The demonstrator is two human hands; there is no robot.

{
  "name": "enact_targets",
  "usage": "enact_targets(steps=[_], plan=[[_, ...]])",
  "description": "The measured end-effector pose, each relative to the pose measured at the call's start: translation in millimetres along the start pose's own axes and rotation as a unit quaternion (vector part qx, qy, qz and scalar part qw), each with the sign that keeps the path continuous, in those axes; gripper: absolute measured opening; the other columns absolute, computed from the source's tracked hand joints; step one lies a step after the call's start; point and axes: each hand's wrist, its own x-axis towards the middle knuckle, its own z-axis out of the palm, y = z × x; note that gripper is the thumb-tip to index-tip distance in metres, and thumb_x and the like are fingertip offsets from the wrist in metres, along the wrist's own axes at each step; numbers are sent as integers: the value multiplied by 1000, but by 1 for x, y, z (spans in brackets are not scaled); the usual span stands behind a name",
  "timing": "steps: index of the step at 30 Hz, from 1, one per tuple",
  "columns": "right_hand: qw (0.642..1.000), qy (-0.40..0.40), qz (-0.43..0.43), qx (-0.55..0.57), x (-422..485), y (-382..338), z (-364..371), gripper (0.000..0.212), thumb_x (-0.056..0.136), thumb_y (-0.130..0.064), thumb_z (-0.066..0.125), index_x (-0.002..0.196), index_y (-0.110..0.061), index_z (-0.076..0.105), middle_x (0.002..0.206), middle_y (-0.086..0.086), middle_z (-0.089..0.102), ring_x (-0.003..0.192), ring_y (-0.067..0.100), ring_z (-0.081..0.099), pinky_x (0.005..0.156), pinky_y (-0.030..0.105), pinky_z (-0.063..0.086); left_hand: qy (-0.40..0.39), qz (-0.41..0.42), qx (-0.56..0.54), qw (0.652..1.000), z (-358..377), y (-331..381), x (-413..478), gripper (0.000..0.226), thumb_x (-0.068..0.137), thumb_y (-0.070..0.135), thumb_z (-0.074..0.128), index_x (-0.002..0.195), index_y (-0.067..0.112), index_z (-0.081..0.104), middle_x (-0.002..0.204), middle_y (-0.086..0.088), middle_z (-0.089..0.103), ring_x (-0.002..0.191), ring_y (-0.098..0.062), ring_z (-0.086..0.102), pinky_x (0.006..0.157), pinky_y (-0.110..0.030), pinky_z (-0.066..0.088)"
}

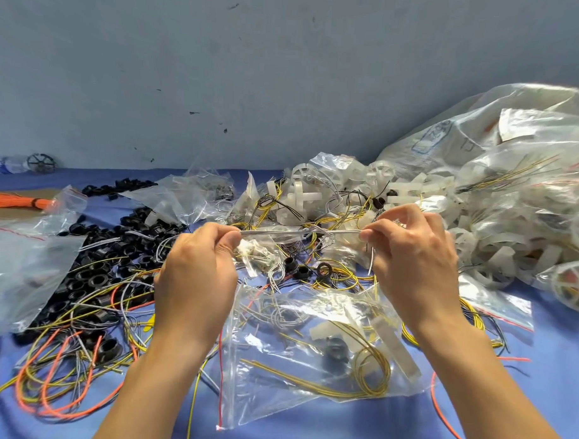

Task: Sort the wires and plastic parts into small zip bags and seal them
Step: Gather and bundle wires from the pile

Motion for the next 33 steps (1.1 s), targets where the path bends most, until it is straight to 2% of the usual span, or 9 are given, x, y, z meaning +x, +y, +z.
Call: enact_targets(steps=[3,6,8,12,16,20,23,29,33], plan=[[1000,-5,6,26,2,-4,-1,16,91,-32,65,93,-19,75,105,0,64,100,26,51,81,40,39,-12,-20,-67,998,0,1,1,18,98,35,50,91,27,65,84,4,68,74,-22,60,65,-38,46],[981,-64,49,179,2,-9,-3,19,93,-35,62,97,-22,76,101,-5,63,99,18,53,84,39,44,-70,-102,-273,954,4,10,-1,17,98,29,54,90,19,66,81,7,74,73,-8,66,66,-26,50],[933,-130,87,325,-2,-23,-5,18,92,-37,65,97,-24,77,98,-10,67,97,10,61,82,30,46,-133,-150,-375,905,8,20,-7,17,97,26,55,94,14,67,82,6,75,75,-3,66,66,-17,51],[770,-235,138,576,-12,-57,-6,12,92,-23,65,91,-17,75,77,-11,74,72,-6,65,64,6,45,-214,-149,-454,852,17,36,-19,23,95,32,54,99,14,68,90,1,76,87,-9,70,73,-23,57],[711,-244,147,643,-13,-62,-6,18,84,-29,68,94,-15,76,81,-4,75,74,0,65,63,9,47,-219,-133,-491,832,14,38,-19,25,95,32,54,102,13,68,95,-3,75,93,-17,72,74,-24,56],[709,-246,145,645,-12,-59,-5,24,78,-28,74,96,-13,75,92,-1,76,82,2,68,68,10,48,-242,-126,-491,827,7,31,-16,22,91,33,59,100,17,70,93,-5,74,86,-18,71,76,-27,57],[721,-238,136,636,-10,-58,0,17,73,-27,78,87,-17,75,99,0,76,93,12,71,81,19,54,-261,-144,-495,816,4,27,-15,16,84,32,67,94,22,74,89,-5,73,77,-14,68,75,-28,55],[723,-264,71,634,-14,-59,8,24,72,-32,79,94,-22,77,99,1,76,98,16,70,91,31,54,-270,-181,-510,796,-1,14,-15,27,76,25,67,100,13,72,80,-1,70,72,-10,64,69,-22,54],[771,-276,26,574,-16,-61,14,16,80,-36,76,95,-34,76,102,-7,75,103,14,67,95,36,50,-275,-190,-513,791,-7,3,-16,22,66,28,72,85,20,78,78,-1,72,68,-7,63,64,-19,54]])
